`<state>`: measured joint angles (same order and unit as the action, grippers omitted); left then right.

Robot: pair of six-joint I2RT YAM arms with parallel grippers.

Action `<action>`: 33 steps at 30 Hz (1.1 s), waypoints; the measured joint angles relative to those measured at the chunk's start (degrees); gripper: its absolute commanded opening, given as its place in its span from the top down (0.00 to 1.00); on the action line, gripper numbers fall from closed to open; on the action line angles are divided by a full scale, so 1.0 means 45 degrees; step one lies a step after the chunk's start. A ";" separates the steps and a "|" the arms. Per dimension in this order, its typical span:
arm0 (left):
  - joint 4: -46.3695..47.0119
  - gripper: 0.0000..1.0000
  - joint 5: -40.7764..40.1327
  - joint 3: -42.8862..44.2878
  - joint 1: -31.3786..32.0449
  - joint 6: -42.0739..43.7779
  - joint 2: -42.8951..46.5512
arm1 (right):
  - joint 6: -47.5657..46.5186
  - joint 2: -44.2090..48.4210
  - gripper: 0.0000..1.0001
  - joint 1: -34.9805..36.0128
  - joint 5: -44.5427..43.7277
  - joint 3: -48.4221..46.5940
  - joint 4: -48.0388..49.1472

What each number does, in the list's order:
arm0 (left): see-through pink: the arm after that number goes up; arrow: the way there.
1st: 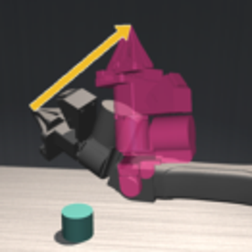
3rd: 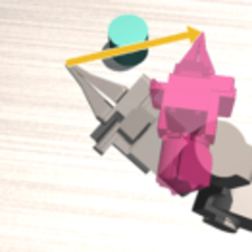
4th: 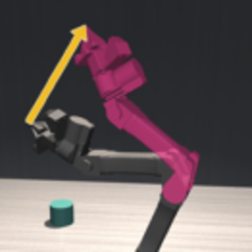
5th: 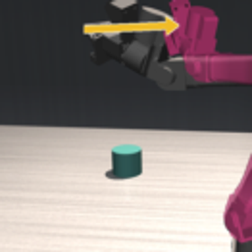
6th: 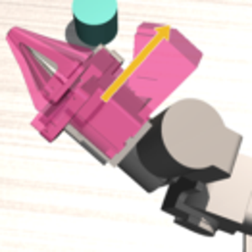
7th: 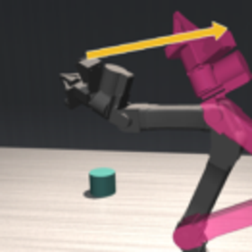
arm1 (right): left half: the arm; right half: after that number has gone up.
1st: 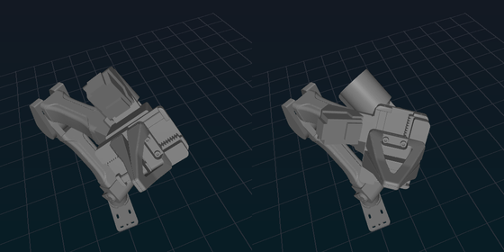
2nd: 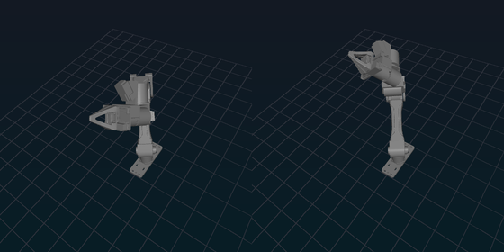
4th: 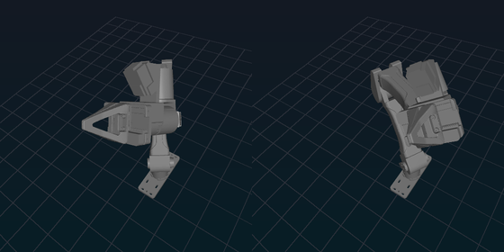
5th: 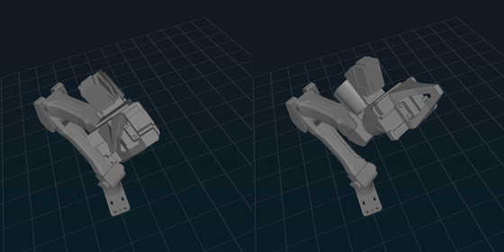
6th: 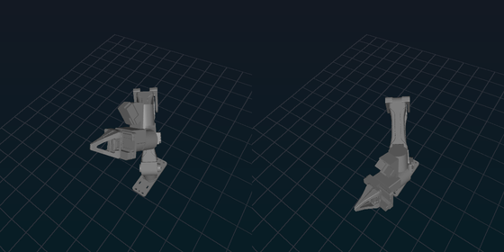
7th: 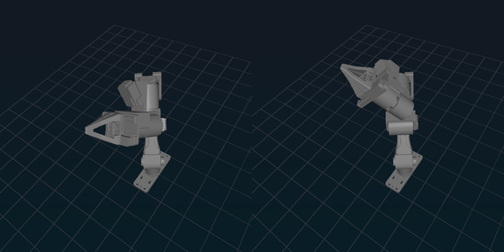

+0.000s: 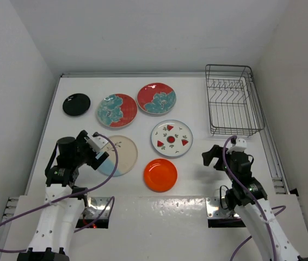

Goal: Load the plates into the dish rack

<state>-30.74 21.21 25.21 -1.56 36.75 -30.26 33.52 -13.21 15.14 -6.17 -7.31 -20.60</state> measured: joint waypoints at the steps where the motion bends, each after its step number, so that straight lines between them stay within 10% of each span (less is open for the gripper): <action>1: 0.0044 0.00 0.0005 0.0000 0.0000 -0.0024 0.0000 | 0.0015 -0.0005 0.00 0.0000 -0.0005 -0.0039 -0.0112; 7: 0.0233 0.00 0.0053 0.0000 0.0000 0.0510 0.0117 | 0.1394 -0.0005 0.02 0.0000 -0.0816 -0.0675 -0.0840; 14: 0.0087 0.15 0.0374 0.0680 0.0015 0.0044 -0.1088 | 0.1098 -0.2759 0.36 0.0039 0.1574 -0.2482 -0.1069; 21: 0.1253 0.13 -0.1190 0.0831 0.0092 -0.1622 -0.1593 | 0.1030 -0.6154 0.27 0.1778 0.0262 -0.4585 -0.2798; 26: 0.1491 0.11 -0.1345 0.0763 0.0092 -0.1778 -0.1593 | 0.1579 -0.5765 0.18 0.2623 0.1875 -0.2895 -0.0889; 33: 0.1681 0.10 -0.1345 0.0646 0.0131 -0.1904 -0.1583 | 0.3298 -0.9758 0.36 0.3643 0.3842 -0.0797 0.4396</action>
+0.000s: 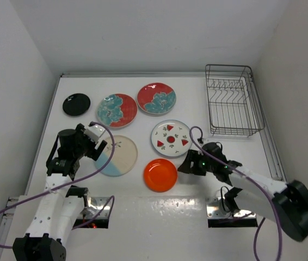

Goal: Load the plates into the dish rack

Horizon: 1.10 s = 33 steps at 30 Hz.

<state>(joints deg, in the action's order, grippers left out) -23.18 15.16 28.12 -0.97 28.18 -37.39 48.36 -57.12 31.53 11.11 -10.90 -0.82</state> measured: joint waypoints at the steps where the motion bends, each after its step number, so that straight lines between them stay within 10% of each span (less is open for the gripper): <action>1: 0.0019 0.10 0.0005 -0.0015 0.0029 0.0000 0.0000 | 0.0223 -0.0573 0.37 0.0063 0.0340 0.0039 0.0806; 14: 0.0063 0.10 0.0005 -0.0078 0.0083 0.0005 0.0189 | 0.0175 -0.3128 0.39 0.0967 0.1632 -0.0505 0.3143; 25: 0.0131 0.10 0.0019 -0.0102 0.0083 0.0005 0.0189 | 0.3672 0.0199 0.34 -0.0423 -0.2662 0.0738 0.1622; 33: 0.0141 0.10 0.0044 -0.0126 0.0083 0.0005 0.0267 | 0.5969 -0.3147 0.39 -0.0374 -0.4721 -0.0549 0.3769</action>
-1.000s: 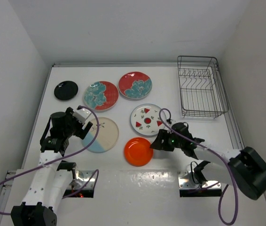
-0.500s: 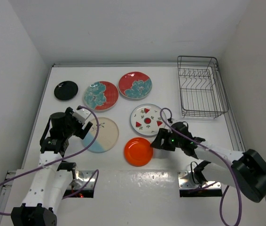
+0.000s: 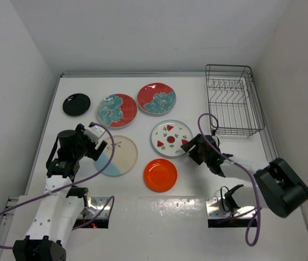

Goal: Load the plates into the dish rack

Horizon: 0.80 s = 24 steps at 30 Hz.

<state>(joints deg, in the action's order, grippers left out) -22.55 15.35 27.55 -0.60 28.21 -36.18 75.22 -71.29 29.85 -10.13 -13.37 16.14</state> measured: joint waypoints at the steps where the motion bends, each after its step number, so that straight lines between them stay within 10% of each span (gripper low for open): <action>1: 0.0000 0.10 0.0005 -0.0005 0.0000 0.0000 0.0044 | 0.0189 -0.0495 0.43 0.0005 -0.0170 -0.0330 0.0131; 6: 0.0010 0.09 0.0005 -0.0010 0.0000 0.0000 0.0243 | 0.1554 -0.2623 0.61 0.0131 -0.0884 -0.1700 0.0291; 11: 0.0087 0.09 -0.0005 -0.0068 0.0000 0.0000 0.0355 | 0.2749 -0.3740 1.00 0.0345 -0.1107 -0.2399 0.0010; 24: 0.0185 0.09 -0.0005 -0.0141 0.0000 0.0010 0.0311 | -0.1938 -0.0661 1.00 0.2618 -0.4575 -0.3172 -0.3298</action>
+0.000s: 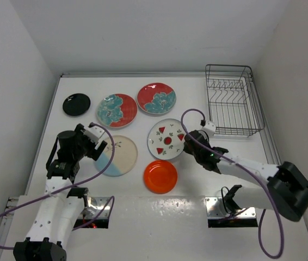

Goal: Load the plates into the dish rack

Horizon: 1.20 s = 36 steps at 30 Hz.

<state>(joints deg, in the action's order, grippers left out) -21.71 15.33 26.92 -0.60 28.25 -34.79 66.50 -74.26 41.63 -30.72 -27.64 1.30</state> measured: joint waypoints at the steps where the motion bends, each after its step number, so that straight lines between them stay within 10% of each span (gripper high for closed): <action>1: 0.0010 0.09 0.0000 0.0005 0.0005 0.0000 -0.0146 | -0.0816 0.0695 1.00 0.0049 -0.0287 0.0010 -0.0180; 24: -0.7723 0.30 0.3143 1.2254 0.2025 0.1341 -1.1302 | -0.8228 0.2837 1.00 -0.0588 -0.1307 -0.0155 -0.0330; 36: -0.3463 0.08 0.4192 1.2672 0.4964 0.0578 -1.3741 | -1.1701 0.3546 1.00 -0.0500 0.1156 -0.0155 0.0350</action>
<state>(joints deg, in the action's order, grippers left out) -37.30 34.20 83.94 21.74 30.85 -96.62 13.85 -58.30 39.38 -25.52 -28.34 2.87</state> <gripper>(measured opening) 0.911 0.022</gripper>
